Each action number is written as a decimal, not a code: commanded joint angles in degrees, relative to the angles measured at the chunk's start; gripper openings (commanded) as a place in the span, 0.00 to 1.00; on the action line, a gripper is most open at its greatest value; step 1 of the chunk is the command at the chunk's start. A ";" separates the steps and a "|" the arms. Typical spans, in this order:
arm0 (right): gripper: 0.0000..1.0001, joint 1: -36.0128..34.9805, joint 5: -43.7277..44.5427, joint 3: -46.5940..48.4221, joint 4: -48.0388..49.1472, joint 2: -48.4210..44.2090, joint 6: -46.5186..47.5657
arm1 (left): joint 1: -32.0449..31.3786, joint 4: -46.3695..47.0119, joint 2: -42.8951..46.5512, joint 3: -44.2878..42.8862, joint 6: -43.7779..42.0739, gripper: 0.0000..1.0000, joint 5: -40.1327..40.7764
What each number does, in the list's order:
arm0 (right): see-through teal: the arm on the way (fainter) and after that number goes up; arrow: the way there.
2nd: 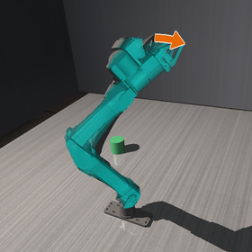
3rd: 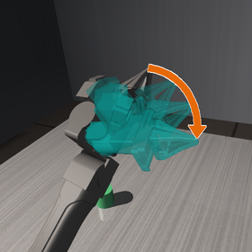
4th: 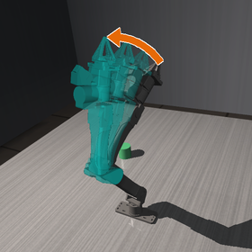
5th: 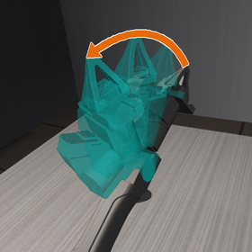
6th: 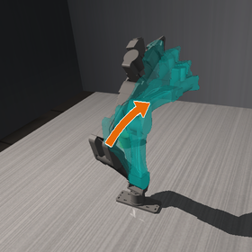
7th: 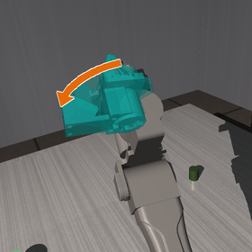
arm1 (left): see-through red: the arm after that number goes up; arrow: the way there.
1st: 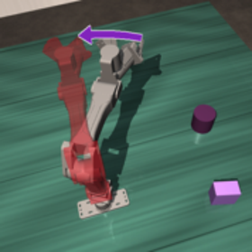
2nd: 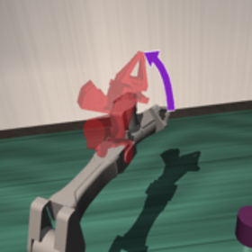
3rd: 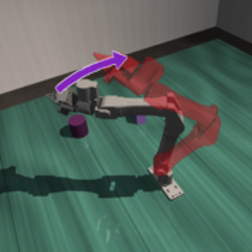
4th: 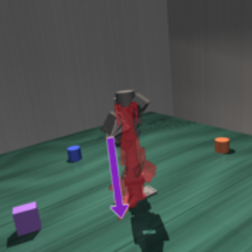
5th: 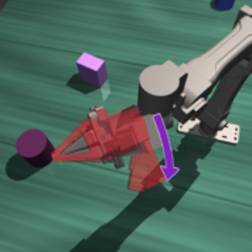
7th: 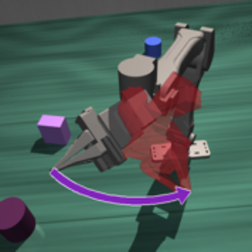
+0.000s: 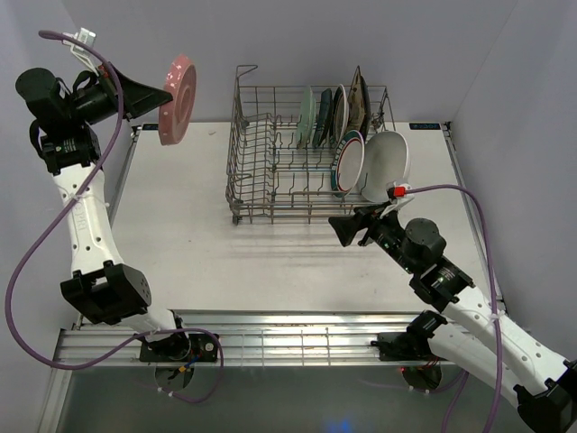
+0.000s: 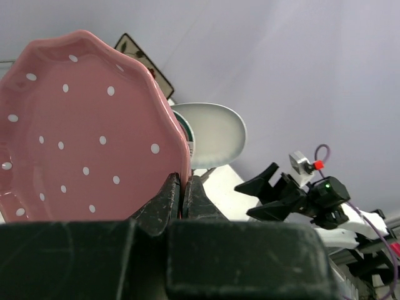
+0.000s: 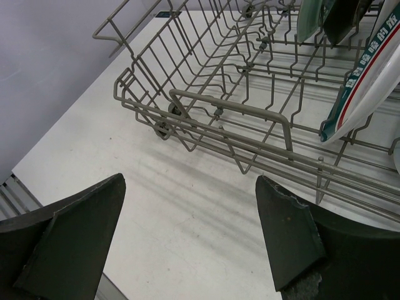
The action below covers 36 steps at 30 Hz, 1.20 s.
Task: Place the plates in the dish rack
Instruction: Insert the plate into the dish rack.
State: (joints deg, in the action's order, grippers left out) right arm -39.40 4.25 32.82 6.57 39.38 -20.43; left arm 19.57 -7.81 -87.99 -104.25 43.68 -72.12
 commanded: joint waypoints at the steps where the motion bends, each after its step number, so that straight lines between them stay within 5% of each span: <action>1: 0.90 -0.07 -0.30 -0.04 2.49 -1.14 0.04 | -0.94 15.46 5.19 -1.48 9.32 0.00 -1.36; 9: 0.90 -0.07 -0.21 -0.21 2.48 -1.76 -0.05 | -6.20 15.46 5.11 -2.19 12.04 0.00 1.10; 36: 0.90 -0.07 2.60 -1.26 1.34 -6.41 -0.58 | -32.31 19.06 3.08 8.70 11.70 0.00 30.63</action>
State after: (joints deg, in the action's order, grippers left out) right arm -39.40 5.93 31.94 6.33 34.02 -20.69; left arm -11.16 3.14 -87.00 -95.04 57.21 -48.42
